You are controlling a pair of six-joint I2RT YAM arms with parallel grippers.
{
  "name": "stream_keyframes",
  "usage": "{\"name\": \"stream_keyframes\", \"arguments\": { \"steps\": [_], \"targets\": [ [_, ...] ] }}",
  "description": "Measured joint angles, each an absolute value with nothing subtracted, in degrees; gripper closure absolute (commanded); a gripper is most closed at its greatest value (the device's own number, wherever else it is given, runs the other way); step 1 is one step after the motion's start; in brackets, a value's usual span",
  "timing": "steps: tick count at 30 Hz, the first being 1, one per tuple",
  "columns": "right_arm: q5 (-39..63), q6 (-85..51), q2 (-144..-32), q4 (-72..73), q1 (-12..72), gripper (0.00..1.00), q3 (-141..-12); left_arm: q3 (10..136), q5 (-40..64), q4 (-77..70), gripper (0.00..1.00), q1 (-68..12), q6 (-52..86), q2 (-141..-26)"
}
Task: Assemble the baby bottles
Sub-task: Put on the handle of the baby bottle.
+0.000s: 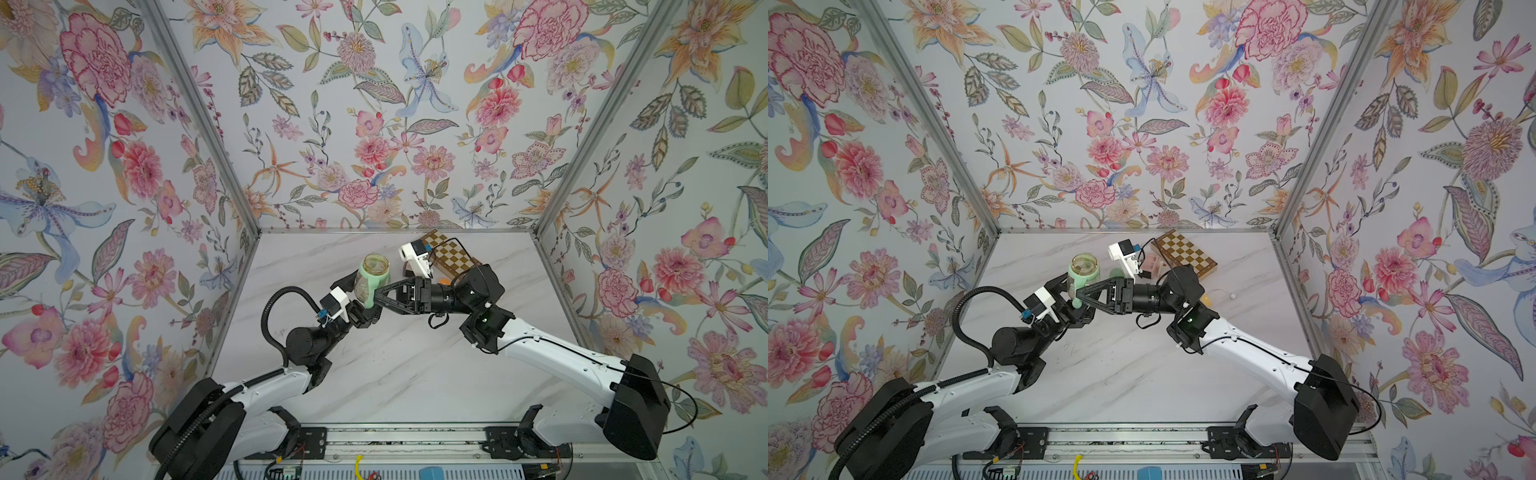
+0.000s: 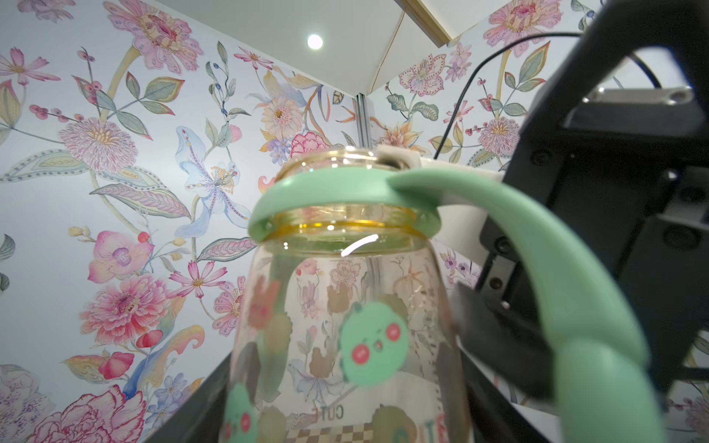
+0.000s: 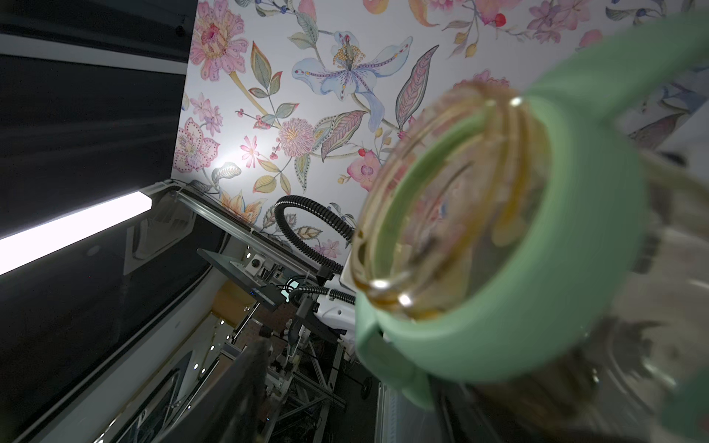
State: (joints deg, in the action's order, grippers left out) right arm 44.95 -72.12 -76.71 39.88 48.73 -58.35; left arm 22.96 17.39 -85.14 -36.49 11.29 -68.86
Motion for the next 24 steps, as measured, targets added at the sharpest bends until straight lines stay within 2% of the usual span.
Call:
{"name": "stream_keyframes", "arguments": {
  "steps": [6,10,15,19,24],
  "targets": [
    [38.7,-61.7,-67.3,18.0,46.8,0.09,-60.8,25.1,19.1,-86.1,0.97,-35.9,11.4,-69.9],
    [31.3,-52.2,-66.3,-3.5,45.4,0.08,-70.7,25.6,18.9,-86.3,0.96,-35.8,11.2,-70.1],
    [22.2,-42.3,-73.2,-22.7,46.5,0.07,-88.3,25.6,15.9,-86.4,0.96,-35.7,9.3,-70.7],
    [11.8,-37.0,-81.8,-33.5,53.6,0.07,-100.9,25.2,13.3,-86.5,0.96,-35.7,7.6,-70.7],
    [0.6,-33.6,-89.1,-40.8,60.9,0.07,-105.9,23.9,11.3,-86.6,0.96,-35.7,6.4,-70.7]
  ]
}}
